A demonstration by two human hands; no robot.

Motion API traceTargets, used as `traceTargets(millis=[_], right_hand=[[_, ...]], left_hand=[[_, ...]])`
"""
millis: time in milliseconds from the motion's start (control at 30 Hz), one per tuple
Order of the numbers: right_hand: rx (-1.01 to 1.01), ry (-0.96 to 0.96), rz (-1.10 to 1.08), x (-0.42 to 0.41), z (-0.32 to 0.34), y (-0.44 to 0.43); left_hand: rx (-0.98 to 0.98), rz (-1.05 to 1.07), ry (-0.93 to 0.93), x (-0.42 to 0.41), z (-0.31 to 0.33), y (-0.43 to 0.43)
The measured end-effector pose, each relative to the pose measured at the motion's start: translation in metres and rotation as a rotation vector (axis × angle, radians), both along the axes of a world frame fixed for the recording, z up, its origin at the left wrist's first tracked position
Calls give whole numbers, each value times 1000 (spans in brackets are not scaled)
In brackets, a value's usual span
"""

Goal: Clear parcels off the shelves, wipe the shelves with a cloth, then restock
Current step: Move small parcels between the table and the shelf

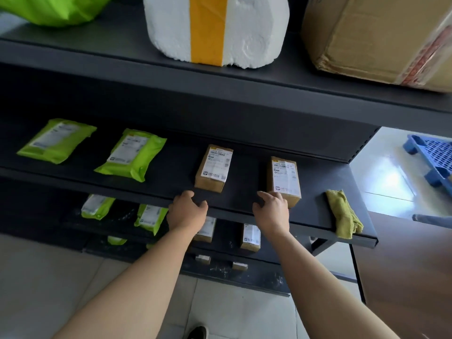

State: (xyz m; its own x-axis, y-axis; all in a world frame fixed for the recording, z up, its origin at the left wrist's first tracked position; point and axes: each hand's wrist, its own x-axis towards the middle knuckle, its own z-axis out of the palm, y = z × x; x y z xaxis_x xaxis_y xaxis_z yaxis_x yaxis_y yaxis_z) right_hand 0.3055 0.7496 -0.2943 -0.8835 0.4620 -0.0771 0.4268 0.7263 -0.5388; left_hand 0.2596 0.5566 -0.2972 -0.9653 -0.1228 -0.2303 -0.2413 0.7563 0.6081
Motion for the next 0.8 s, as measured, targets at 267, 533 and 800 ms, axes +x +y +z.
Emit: traceTargets(millis=[267, 533, 800], right_hand=[[-77, -3, 171, 29, -14, -58], [-182, -119, 329, 32, -25, -137], [-225, -154, 357, 0, -52, -246]], left_hand=[[166, 131, 13, 55, -10, -58], [202, 302, -26, 76, -35, -143], [233, 314, -83, 52, -70, -243]])
